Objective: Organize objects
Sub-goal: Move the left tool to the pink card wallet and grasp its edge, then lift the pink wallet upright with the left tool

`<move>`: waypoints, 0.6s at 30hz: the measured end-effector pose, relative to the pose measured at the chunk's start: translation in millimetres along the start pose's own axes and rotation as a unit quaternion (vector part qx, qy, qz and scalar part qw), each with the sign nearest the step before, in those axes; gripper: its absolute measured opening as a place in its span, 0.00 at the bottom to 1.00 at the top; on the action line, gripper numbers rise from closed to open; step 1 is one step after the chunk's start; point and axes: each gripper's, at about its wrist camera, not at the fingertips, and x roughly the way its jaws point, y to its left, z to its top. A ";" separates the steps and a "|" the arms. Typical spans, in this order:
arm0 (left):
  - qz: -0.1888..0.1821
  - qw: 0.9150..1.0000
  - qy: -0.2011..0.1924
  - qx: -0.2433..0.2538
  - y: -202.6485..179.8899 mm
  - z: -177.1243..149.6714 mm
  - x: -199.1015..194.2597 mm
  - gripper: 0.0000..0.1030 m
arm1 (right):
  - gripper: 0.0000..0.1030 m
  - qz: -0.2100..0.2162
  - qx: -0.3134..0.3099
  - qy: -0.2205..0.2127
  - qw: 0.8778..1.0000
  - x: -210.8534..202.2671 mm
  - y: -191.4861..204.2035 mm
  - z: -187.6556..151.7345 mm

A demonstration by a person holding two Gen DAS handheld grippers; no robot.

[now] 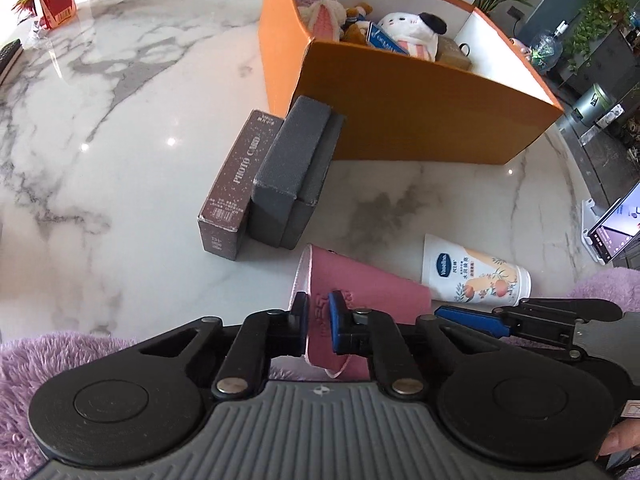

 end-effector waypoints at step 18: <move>-0.065 0.992 -0.020 0.101 -86.6 -17.4 -34.0 0.03 | 0.20 -0.012 0.002 0.009 1.000 -16.9 -9.3 -10.1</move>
